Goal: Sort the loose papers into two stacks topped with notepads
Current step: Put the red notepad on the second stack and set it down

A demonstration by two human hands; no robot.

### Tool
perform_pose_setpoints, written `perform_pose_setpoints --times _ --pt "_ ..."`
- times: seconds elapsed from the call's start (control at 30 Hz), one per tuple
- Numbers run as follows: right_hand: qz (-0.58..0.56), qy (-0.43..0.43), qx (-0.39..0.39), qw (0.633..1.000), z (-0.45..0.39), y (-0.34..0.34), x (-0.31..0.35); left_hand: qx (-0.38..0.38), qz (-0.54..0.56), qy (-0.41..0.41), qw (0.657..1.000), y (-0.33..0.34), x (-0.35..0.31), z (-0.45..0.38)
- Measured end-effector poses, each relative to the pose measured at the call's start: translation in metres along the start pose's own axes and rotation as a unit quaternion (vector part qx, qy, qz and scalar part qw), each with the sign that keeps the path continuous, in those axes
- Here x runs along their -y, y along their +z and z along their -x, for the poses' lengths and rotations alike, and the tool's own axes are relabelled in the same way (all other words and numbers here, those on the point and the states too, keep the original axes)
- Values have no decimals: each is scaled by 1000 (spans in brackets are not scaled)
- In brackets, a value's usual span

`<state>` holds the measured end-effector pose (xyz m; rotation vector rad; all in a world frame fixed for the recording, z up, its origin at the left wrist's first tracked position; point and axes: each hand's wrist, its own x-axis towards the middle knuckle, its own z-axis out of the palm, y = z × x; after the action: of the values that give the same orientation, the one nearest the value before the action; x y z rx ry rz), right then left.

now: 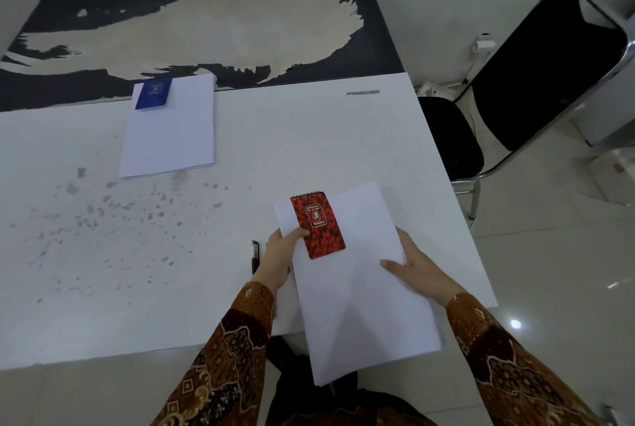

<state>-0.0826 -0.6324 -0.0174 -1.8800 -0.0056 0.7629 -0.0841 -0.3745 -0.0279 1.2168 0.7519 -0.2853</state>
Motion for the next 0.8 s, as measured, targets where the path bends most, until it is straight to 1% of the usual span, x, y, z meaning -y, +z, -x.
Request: perform_pose_setpoints --times 0.07,0.13,0.17,0.23,0.3,0.37,0.43,0.5,0.6,0.67,0.73,0.8 --pt "26 7 -42 999 -4 1 -2 -3 -7 -7 1000 2 4 -1" --pt "43 -5 -97 994 -7 2 -4 -27 11 -23 999 5 6 -2" --pt "58 -12 -110 992 -8 2 -6 -41 23 -31 998 6 7 -3" --pt "93 -10 -107 990 -12 2 -8 -47 35 -33 998 8 7 -4" --pt "138 8 -87 987 -17 2 -9 -33 25 -24 999 10 7 -6" --pt "181 23 -69 981 -22 3 -10 -37 12 -16 999 12 7 -6" --pt "189 25 -65 979 -23 4 -11 -44 4 -11 999 12 7 -6" --pt "153 15 -80 985 -21 5 -10 -36 -3 5 999 12 7 -3" --pt "90 -28 -123 988 -18 11 -8 -29 -12 48 998 8 -2 2" --pt "19 -20 -140 990 -19 13 5 -22 -18 78 997 4 -16 3" --pt "-76 0 -117 990 -23 14 26 -24 -24 103 994 -6 -37 2" --pt "-109 -7 -56 992 -26 13 48 -32 -22 123 992 -19 -65 -1"
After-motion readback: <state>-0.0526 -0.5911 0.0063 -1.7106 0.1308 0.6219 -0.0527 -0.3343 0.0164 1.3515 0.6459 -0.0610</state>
